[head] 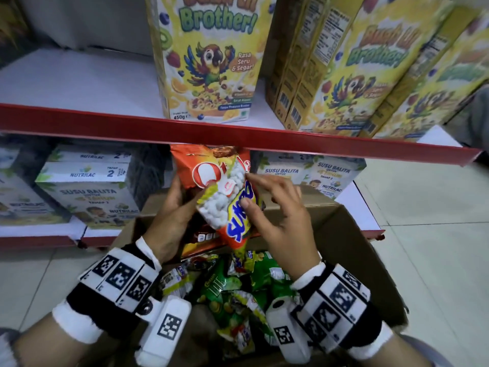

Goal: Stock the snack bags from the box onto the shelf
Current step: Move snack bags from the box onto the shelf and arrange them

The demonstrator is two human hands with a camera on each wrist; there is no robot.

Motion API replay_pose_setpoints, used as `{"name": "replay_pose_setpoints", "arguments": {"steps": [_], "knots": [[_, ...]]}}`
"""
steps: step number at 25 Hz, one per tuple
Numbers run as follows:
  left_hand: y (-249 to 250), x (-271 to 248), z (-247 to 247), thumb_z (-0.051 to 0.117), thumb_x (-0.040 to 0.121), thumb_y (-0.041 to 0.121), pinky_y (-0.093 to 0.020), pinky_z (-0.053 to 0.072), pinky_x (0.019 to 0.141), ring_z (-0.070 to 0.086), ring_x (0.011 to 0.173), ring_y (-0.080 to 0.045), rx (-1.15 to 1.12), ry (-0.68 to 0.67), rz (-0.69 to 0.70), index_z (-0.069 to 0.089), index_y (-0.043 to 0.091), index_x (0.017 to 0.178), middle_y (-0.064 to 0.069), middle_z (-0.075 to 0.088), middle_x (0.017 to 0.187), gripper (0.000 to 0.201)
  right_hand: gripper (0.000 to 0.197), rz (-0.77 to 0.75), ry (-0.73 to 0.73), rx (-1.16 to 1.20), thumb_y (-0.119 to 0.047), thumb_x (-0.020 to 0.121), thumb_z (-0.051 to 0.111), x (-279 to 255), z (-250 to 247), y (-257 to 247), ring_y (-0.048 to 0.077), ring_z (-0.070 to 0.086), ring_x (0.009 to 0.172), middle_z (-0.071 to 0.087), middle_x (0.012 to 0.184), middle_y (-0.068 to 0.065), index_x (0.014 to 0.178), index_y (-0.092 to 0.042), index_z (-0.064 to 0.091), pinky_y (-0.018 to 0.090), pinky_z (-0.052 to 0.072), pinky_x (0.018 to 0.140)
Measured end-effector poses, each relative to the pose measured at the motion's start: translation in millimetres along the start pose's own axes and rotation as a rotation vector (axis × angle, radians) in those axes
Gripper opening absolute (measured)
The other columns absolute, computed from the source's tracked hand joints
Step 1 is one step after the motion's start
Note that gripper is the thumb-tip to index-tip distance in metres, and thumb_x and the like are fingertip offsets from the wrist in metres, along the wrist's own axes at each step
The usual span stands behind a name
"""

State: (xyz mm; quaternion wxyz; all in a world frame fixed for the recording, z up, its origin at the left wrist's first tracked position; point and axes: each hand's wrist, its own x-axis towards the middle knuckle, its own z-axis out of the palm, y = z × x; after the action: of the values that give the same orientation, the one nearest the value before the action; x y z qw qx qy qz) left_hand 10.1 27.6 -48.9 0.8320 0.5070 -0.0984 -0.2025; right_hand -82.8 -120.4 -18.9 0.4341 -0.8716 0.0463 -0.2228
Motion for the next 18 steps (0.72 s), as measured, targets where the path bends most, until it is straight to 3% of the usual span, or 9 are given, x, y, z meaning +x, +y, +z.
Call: {"name": "replay_pose_setpoints", "arguments": {"steps": [2,3,5,7,10,12,14,16,18], "knots": [[2,0,4,0.073,0.070,0.050,-0.025,0.055,0.073,0.072,0.085,-0.009,-0.037,-0.039,0.012,0.061,0.023,0.118,0.008,0.075,0.089,0.056,0.067,0.236,-0.116,0.149,-0.061,0.072,0.063,5,-4,3,0.009,0.053,0.118,0.057,0.125,-0.007,0.132,-0.033,0.050,0.033,0.047,0.097],[3,-2,5,0.074,0.067,0.055,-0.025,0.056,0.073,0.071,0.088,-0.010,-0.087,-0.068,-0.024,0.061,0.017,0.119,0.005,0.075,0.094,0.065,0.070,0.311,-0.116,0.216,-0.062,0.066,0.064,5,-3,7,0.009,0.059,0.110,0.064,0.119,-0.006,0.127,-0.030,0.054,0.037,0.050,0.094],[6,-5,5,0.068,0.071,0.059,-0.028,0.056,0.079,0.067,0.106,-0.020,-0.179,-0.185,-0.102,0.056,0.008,0.129,-0.006,0.069,0.115,0.078,0.057,0.349,-0.012,0.250,-0.061,0.063,0.067,5,-2,11,0.012,0.068,0.087,0.073,0.095,-0.004,0.106,-0.024,0.065,0.042,0.055,0.081],[5,-9,5,0.049,0.080,0.063,-0.027,0.054,0.086,0.062,0.114,-0.020,-0.218,-0.303,-0.060,0.060,0.015,0.127,-0.004,0.065,0.124,0.068,0.054,0.357,0.090,0.229,-0.063,0.064,0.066,5,1,11,0.018,0.069,0.081,0.073,0.086,0.000,0.095,-0.019,0.064,0.046,0.055,0.076],[1,-13,8,0.069,0.058,0.071,-0.022,0.054,0.079,0.066,0.106,-0.011,-0.046,-0.201,0.021,0.051,0.020,0.129,0.010,0.069,0.115,0.089,0.051,0.290,0.153,0.149,-0.061,0.069,0.063,2,5,10,0.021,0.066,0.085,0.070,0.090,0.001,0.091,-0.015,0.059,0.048,0.052,0.078],[-5,-12,3,0.090,0.047,0.047,-0.021,0.055,0.074,0.068,0.101,-0.011,0.071,-0.120,0.031,0.044,0.019,0.130,0.009,0.070,0.112,0.098,0.049,0.240,0.098,0.149,-0.062,0.073,0.061,1,6,9,0.017,0.065,0.087,0.069,0.092,-0.002,0.091,-0.017,0.058,0.045,0.052,0.078],[-4,-8,-3,0.089,0.055,0.014,-0.020,0.055,0.071,0.069,0.098,-0.012,0.143,-0.077,0.036,0.049,0.016,0.128,0.007,0.071,0.109,0.083,0.049,0.222,0.042,0.168,-0.067,0.080,0.051,1,6,17,0.011,0.063,0.082,0.068,0.088,-0.006,0.090,-0.020,0.057,0.036,0.052,0.075],[3,-2,-13,0.085,0.052,0.004,-0.018,0.055,0.068,0.070,0.094,-0.009,0.192,-0.032,0.040,0.054,0.021,0.119,0.011,0.073,0.103,0.075,0.055,0.213,-0.015,0.095,-0.067,0.088,0.037,1,4,39,0.013,0.060,0.075,0.066,0.079,0.001,0.086,-0.015,0.056,0.033,0.047,0.072],[11,4,-25,0.079,0.056,0.006,-0.020,0.055,0.069,0.069,0.095,-0.010,0.214,-0.001,0.038,0.055,0.027,0.115,0.011,0.073,0.103,0.067,0.048,0.250,-0.259,-0.077,-0.057,0.092,0.041,-1,3,71,0.021,0.063,0.079,0.068,0.082,0.008,0.089,-0.012,0.058,0.038,0.048,0.077]]}}
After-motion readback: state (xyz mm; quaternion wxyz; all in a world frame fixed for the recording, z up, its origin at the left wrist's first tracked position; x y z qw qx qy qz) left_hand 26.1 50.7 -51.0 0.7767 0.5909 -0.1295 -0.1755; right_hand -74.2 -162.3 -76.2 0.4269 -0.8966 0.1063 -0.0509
